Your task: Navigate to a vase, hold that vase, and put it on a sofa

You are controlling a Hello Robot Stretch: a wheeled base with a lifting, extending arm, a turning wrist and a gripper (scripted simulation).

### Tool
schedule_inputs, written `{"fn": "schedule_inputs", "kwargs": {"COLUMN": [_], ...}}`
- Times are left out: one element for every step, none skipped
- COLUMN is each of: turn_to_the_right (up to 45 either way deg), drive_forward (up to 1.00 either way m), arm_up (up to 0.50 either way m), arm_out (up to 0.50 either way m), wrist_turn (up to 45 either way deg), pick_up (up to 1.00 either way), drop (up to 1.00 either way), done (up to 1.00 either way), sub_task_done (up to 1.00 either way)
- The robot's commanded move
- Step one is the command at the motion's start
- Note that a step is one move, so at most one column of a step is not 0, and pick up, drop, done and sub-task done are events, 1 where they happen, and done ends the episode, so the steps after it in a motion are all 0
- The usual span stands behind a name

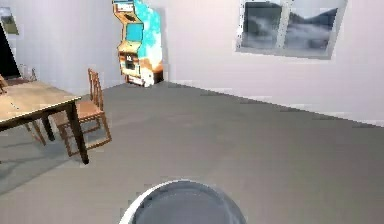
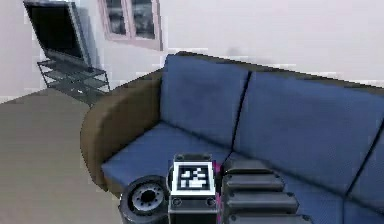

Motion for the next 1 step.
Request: {"fn": "schedule_inputs", "kwargs": {"turn_to_the_right": [45.0], "drive_forward": [0.0], "arm_up": [0.0], "arm_out": [0.0], "wrist_turn": [0.0], "pick_up": [0.0], "drop": [0.0], "done": [0.0], "sub_task_done": [0.0]}}
